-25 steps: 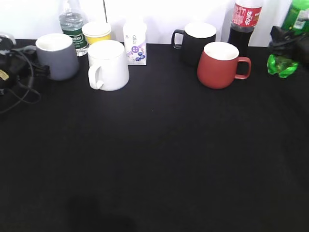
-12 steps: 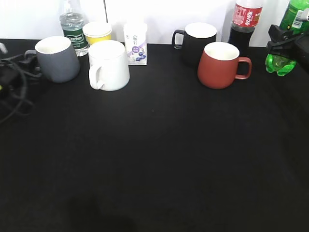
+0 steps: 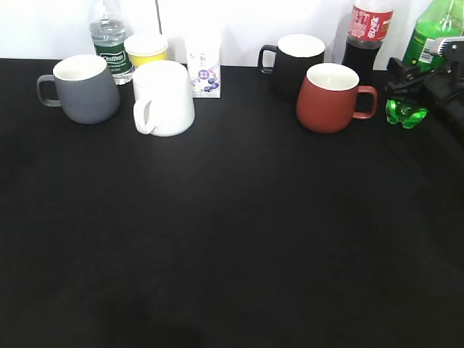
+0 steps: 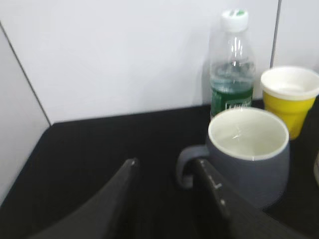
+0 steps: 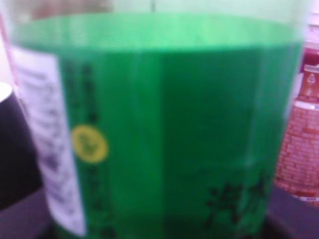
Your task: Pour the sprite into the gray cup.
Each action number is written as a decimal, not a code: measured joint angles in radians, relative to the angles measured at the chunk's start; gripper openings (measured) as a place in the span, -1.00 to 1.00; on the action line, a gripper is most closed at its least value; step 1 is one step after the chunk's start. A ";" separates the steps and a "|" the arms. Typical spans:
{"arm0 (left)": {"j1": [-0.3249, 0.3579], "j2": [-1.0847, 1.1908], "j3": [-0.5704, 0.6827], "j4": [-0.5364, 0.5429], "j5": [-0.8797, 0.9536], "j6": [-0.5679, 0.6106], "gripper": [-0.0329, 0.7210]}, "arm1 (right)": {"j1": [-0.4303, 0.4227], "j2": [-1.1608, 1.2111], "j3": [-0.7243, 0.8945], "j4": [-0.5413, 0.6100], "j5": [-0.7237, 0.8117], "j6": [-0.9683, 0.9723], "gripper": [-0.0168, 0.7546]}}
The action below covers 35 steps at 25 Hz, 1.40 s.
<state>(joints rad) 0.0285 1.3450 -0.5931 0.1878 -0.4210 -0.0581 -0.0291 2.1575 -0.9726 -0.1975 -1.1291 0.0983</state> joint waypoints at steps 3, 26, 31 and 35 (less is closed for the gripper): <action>0.000 -0.030 0.000 0.000 0.072 0.000 -0.17 | 0.000 0.000 0.013 -0.003 -0.005 -0.001 0.55; -0.315 -0.669 -0.225 -0.245 1.634 0.003 0.20 | 0.232 -1.246 -0.034 0.243 2.188 -0.104 0.57; -0.315 -1.071 -0.127 -0.204 1.640 0.003 0.21 | 0.232 -1.701 0.004 0.152 2.336 -0.003 0.57; -0.315 -1.247 0.029 -0.188 1.568 0.003 0.21 | 0.232 -2.010 0.286 0.130 2.329 0.023 0.57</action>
<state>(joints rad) -0.2869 0.0977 -0.5644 0.0000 1.1466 -0.0550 0.2025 0.1478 -0.6864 -0.0679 1.2001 0.1209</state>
